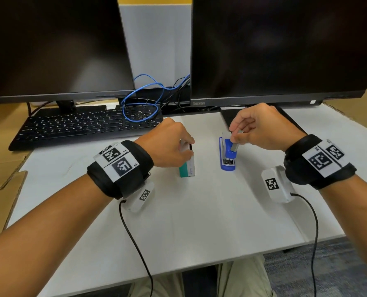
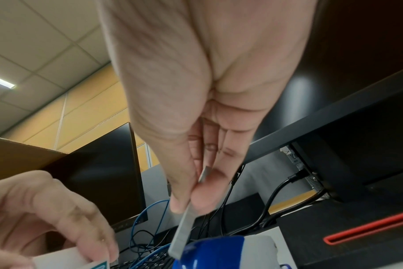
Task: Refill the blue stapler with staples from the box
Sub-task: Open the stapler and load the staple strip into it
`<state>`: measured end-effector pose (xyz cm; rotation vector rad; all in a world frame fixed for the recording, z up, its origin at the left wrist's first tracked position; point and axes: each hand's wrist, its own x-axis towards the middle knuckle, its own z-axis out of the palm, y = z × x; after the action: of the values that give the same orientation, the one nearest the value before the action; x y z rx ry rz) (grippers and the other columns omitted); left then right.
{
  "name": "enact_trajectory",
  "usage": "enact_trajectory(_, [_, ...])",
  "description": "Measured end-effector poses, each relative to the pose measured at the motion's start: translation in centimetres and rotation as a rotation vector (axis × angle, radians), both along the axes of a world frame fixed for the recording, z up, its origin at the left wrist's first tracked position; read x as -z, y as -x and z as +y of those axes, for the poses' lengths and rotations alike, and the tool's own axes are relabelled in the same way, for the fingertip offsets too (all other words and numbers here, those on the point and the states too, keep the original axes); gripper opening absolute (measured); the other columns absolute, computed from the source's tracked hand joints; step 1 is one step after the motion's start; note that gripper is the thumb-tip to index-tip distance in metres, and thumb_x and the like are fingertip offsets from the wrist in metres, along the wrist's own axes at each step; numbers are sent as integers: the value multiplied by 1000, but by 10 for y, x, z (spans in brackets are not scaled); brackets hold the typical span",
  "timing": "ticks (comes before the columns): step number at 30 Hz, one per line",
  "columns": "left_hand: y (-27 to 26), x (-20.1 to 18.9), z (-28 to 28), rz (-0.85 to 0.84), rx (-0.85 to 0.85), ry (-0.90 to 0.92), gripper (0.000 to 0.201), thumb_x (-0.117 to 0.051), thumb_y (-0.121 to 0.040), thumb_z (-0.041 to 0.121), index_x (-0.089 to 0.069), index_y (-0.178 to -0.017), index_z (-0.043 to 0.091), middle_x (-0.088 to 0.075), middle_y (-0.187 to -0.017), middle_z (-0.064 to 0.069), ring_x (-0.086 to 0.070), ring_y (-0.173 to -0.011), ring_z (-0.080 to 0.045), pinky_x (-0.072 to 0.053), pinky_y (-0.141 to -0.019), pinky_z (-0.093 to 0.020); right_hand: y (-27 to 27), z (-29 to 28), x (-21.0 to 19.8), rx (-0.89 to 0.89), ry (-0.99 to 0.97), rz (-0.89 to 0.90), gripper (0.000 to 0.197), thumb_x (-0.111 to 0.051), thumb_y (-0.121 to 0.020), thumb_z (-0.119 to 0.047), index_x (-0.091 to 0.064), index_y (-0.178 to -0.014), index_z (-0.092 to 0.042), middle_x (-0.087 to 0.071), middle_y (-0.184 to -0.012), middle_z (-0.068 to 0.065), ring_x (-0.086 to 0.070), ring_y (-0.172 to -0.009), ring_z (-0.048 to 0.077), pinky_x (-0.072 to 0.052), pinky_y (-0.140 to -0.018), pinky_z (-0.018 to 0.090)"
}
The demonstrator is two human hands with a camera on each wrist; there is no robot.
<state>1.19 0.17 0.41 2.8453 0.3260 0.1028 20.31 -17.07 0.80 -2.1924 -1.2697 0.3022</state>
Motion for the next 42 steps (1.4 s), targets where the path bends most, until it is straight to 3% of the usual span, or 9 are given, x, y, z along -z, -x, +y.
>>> enact_trajectory(5, [-2,7,-7,141,61,-128,52,-43,-96,46,-54,-140,21,-57,-140,-1,-54,-119,-26,-49,-97,-38,-1,0,-3,7,-19,10,20,-81,-78,-13,-72,-96,-12,-76,-82,2,-74,-70,12,-58,-57,14])
enact_trajectory(9, [4,11,-12,176,100,-233,50,-29,-101,41,-36,-150,33,-41,-151,4,-41,-125,-24,-47,-96,-40,-4,-1,-3,22,-5,17,19,-80,-79,-12,-73,-96,-11,-75,-81,0,-74,-67,9,-57,-55,13])
enact_trajectory(12, [7,4,-5,167,86,-213,53,-35,-90,32,-49,-142,35,-49,-146,9,-48,-124,-25,-47,-98,-39,-4,-3,-4,31,-3,17,18,-80,-80,-11,-73,-96,-11,-76,-84,3,-73,-68,9,-56,-54,12])
enact_trajectory(15, [7,-9,-3,226,46,-188,49,-46,-86,22,-61,-131,35,-50,-148,12,-50,-133,-23,-46,-91,-32,-2,-4,-6,6,119,-47,22,-77,-83,-14,-73,-105,-15,-76,-92,5,-71,-74,11,-61,-72,25])
enact_trajectory(20, [2,-17,-11,285,49,-215,49,-51,-88,23,-58,-135,34,-47,-152,9,-45,-138,-24,-48,-98,-39,11,-1,8,-152,435,-145,58,-78,-81,-18,-60,-134,-30,-65,-114,-2,-65,-93,20,-57,-89,37])
enact_trajectory(28, [4,-8,-32,82,113,-177,50,-60,-89,35,-55,-137,25,-58,-141,4,-53,-128,-19,-47,-105,-37,25,-8,5,-349,517,-133,41,-79,-80,-15,-72,-115,-35,-64,-117,-11,-58,-76,3,-49,-81,27])
enact_trajectory(31, [8,-5,-45,76,141,-171,47,-61,-88,34,-57,-134,24,-63,-131,3,-57,-119,-18,-49,-100,-36,34,-15,2,-440,538,-67,36,-77,-82,-15,-76,-107,-40,-65,-100,-23,-65,-71,13,-53,-73,27])
enact_trajectory(35, [11,4,-64,125,178,-157,35,-64,-85,32,-63,-117,20,-67,-113,0,-59,-100,-21,-53,-86,-40,44,-22,1,-505,533,-57,26,-76,-83,-19,-79,-91,-44,-75,-105,-5,-69,-81,26,-60,-79,41])
enact_trajectory(42, [13,14,-81,113,86,-50,43,-75,-78,34,-54,-114,20,-62,-94,2,-57,-86,-19,-47,-74,-31,58,-33,8,-470,421,-52,13,-78,-80,-13,-73,-73,-23,-76,-90,2,-67,-74,24,-60,-77,41])
